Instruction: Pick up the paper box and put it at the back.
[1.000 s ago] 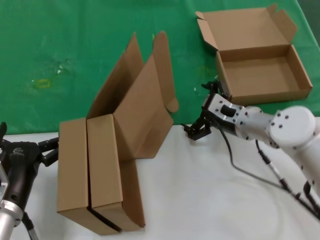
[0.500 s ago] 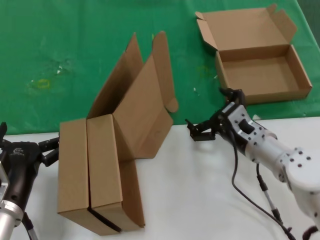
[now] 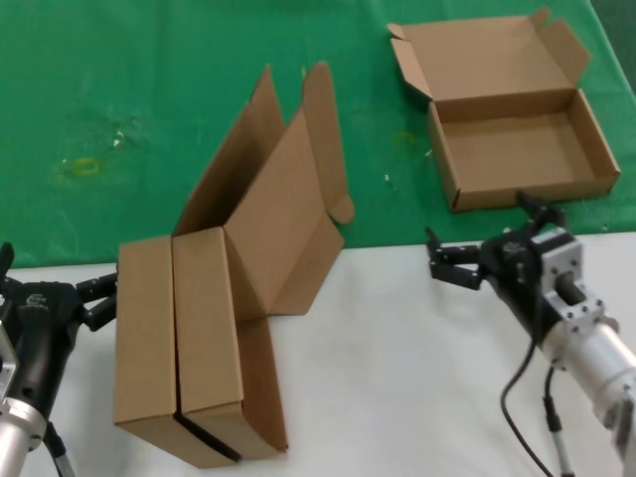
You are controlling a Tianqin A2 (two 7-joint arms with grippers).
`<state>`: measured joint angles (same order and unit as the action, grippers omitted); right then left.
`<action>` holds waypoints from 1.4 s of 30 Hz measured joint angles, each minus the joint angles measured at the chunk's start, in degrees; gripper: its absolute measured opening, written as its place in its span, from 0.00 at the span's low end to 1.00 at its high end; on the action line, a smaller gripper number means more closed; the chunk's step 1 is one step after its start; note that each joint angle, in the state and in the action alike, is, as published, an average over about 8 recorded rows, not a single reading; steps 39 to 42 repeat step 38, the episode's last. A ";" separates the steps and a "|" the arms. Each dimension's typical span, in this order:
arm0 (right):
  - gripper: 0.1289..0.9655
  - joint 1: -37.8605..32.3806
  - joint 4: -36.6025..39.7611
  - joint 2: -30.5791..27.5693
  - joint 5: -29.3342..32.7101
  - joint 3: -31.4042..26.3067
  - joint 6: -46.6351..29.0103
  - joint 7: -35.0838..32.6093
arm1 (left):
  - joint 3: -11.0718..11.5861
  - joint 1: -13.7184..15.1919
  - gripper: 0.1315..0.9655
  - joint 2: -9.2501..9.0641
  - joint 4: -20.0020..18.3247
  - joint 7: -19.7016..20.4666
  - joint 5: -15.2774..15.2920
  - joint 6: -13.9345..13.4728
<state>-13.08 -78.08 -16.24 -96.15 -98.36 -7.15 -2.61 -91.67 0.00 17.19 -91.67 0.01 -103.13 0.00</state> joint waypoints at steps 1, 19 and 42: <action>1.00 1.18 -1.23 -0.09 -0.63 0.60 0.65 0.24 | 0.00 0.00 1.00 0.00 0.00 0.00 0.00 0.00; 1.00 10.13 -10.53 -0.73 -5.41 5.18 5.54 2.02 | 0.00 0.00 1.00 0.00 0.00 0.00 0.00 0.00; 1.00 10.14 -10.54 -0.73 -5.41 5.19 5.54 2.02 | 0.00 0.00 1.00 0.00 0.00 0.00 0.00 0.00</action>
